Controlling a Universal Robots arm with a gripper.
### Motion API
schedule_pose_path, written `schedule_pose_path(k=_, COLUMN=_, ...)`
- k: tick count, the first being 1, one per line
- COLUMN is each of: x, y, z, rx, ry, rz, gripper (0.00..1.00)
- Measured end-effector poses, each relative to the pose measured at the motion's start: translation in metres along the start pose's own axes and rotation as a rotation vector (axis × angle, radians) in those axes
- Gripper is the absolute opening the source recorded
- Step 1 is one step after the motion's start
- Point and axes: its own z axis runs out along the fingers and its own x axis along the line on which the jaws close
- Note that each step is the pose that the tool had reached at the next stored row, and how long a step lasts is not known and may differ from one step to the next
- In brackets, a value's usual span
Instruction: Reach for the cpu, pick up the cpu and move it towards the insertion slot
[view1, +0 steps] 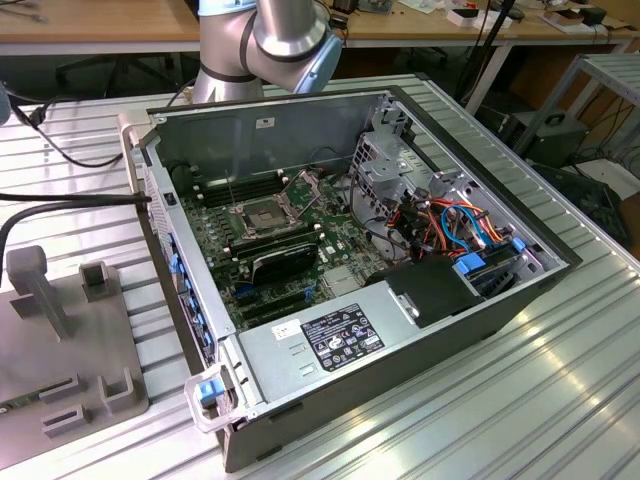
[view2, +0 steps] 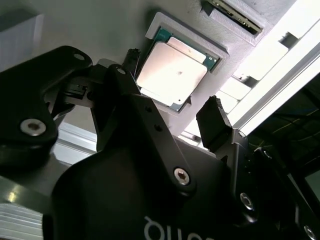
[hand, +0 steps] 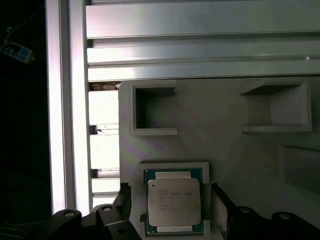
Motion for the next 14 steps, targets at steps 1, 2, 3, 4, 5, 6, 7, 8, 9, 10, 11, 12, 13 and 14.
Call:
schedule_pose_path(k=1, x=0.0001, y=0.0006, z=0.0017, rx=0.001, ry=0.0008, rz=0.0, gripper=0.74)
schedule_pose_path(k=2, x=0.0, y=0.0007, z=0.0026, rx=0.0013, ry=0.0036, rz=0.0, gripper=0.74)
schedule_pose_path(k=3, x=0.0001, y=0.0007, z=0.0032, rx=0.0014, ry=0.0043, rz=0.001, gripper=0.74)
schedule_pose_path(k=4, x=0.0001, y=0.0007, z=0.004, rx=0.0016, ry=0.0048, rz=0.001, gripper=0.74)
schedule_pose_path(k=5, x=0.0001, y=0.0005, z=0.0052, rx=0.0024, ry=0.0052, rz=0.001, gripper=0.74)
schedule_pose_path(k=6, x=0.0001, y=0.0005, z=0.0055, rx=0.0026, ry=0.0054, rz=0.001, gripper=0.74)
schedule_pose_path(k=7, x=0.0, y=0.0005, z=0.0057, rx=0.0026, ry=0.0054, rz=0.001, gripper=0.74)
schedule_pose_path(k=8, x=-0.0001, y=-0.0001, z=0.0063, rx=0.0022, ry=0.0049, rz=0.0, gripper=0.74)
schedule_pose_path(k=9, x=-0.0002, y=-0.0011, z=0.0064, rx=0.0022, ry=0.0049, rz=0.0, gripper=0.74)
schedule_pose_path(k=10, x=-0.0001, y=-0.0013, z=0.0064, rx=0.0023, ry=0.0051, rz=0.001, gripper=0.74)
schedule_pose_path(k=11, x=-0.0001, y=-0.0016, z=0.0063, rx=0.0024, ry=0.0052, rz=0.001, gripper=0.74)
schedule_pose_path(k=12, x=-0.0002, y=-0.0024, z=0.0064, rx=0.0025, ry=0.005, rz=0.0, gripper=0.74)
schedule_pose_path(k=13, x=-0.0002, y=-0.0028, z=0.0063, rx=0.0028, ry=0.0052, rz=0.0, gripper=0.74)
schedule_pose_path(k=14, x=-0.0002, y=-0.0029, z=0.0063, rx=0.0038, ry=0.0049, rz=0.001, gripper=0.74)
